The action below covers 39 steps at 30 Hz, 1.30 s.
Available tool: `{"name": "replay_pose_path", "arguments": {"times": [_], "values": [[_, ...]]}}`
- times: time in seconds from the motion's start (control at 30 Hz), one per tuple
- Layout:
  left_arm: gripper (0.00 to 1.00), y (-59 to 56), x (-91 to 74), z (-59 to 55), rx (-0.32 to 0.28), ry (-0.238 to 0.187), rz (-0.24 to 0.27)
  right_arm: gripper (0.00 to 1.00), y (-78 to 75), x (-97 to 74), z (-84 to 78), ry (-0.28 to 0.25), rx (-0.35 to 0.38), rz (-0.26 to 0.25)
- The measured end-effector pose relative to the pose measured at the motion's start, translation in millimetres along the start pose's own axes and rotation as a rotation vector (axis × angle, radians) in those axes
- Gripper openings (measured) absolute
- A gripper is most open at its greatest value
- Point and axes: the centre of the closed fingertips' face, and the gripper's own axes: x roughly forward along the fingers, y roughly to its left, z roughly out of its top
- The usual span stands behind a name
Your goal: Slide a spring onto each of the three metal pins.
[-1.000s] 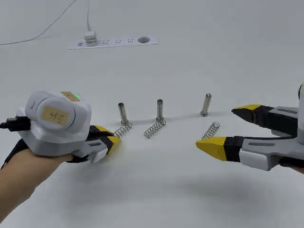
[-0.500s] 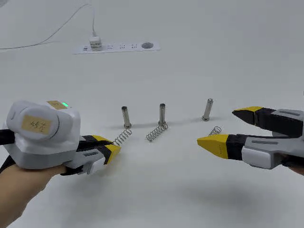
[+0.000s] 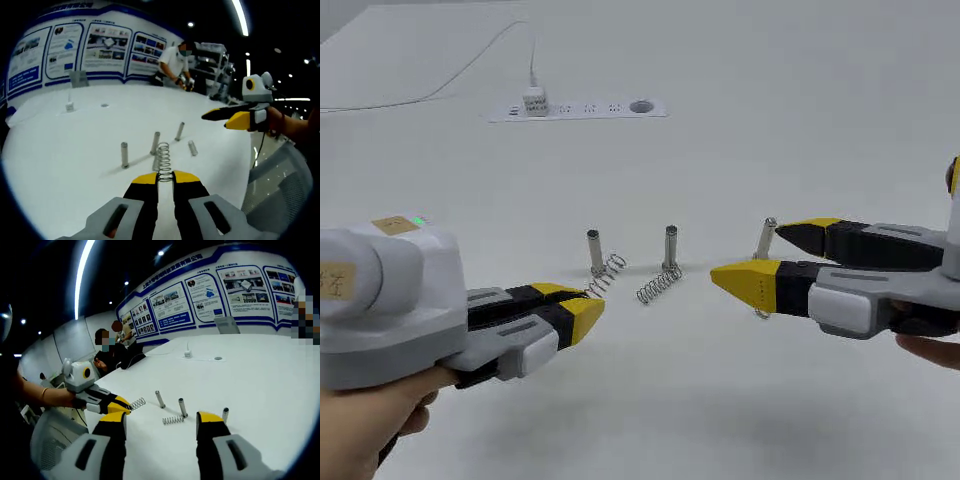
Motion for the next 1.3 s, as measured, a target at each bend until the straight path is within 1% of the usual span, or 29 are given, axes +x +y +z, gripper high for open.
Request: {"name": "replay_pose_path", "arguments": {"times": [0.03, 0.2, 0.23, 0.3, 0.37, 0.43, 0.53, 0.6, 0.67, 0.73, 0.83, 1.0, 1.1, 1.2, 1.3], "values": [[0.1, -4.8, -1.6, 3.1, -0.006, -0.015, -0.006, 0.56, 3.2, 2.0, 1.9, -0.004, 0.01, 0.011], [0.1, -19.5, -5.5, 13.1, -0.014, -0.061, -0.037, 0.51, 18.2, 8.8, 6.5, -0.016, 0.022, 0.061], [0.1, -21.6, -6.2, 14.8, -0.012, -0.069, -0.042, 0.5, 19.7, 9.9, 6.7, -0.016, 0.024, 0.064], [0.1, -27.8, -8.2, 19.4, -0.018, -0.094, -0.061, 0.48, 25.1, 11.7, 7.5, -0.02, 0.031, 0.082], [0.1, -32.6, -9.7, 22.9, -0.009, -0.116, -0.072, 0.45, 31.0, 13.1, 6.6, -0.016, 0.053, 0.107], [0.1, -37.1, -10.3, 24.5, 0.006, -0.127, -0.084, 0.43, 33.9, 14.0, 7.0, -0.022, 0.063, 0.119], [0.1, -43.4, -11.3, 25.5, 0.022, -0.134, -0.1, 0.4, 38.7, 14.6, 6.7, -0.027, 0.095, 0.138], [0.1, -50.8, -13.2, 27.9, 0.019, -0.156, -0.12, 0.36, 42.6, 14.5, 6.3, -0.035, 0.136, 0.16], [0.1, -54.6, -13.9, 28.5, 0.021, -0.163, -0.128, 0.33, 45.8, 14.2, 5.7, -0.038, 0.173, 0.18], [0.1, -59.8, -14.6, 29.8, 0.036, -0.175, -0.145, 0.31, 47.8, 13.6, 5.6, -0.045, 0.215, 0.198], [0.1, -63.7, -15.2, 31.1, 0.038, -0.186, -0.159, 0.29, 48.6, 12.7, 6.6, -0.057, 0.268, 0.213], [0.1, -66.5, -14.8, 29.6, 0.047, -0.191, -0.172, 0.25, 47.5, 12.3, 5.8, -0.058, 0.305, 0.227], [0.1, -67.4, -14.9, 29.1, 0.048, -0.2, -0.178, 0.22, 50.6, 11.6, 6.4, -0.06, 0.36, 0.259], [0.1, -70.8, -15.1, 29.5, 0.058, -0.206, -0.192, 0.19, 51.6, 11.9, 4.0, -0.049, 0.356, 0.262], [0.1, -73.6, -14.8, 29.0, 0.069, -0.204, -0.202, 0.18, 55.1, 11.7, 3.1, -0.046, 0.367, 0.279]]}}
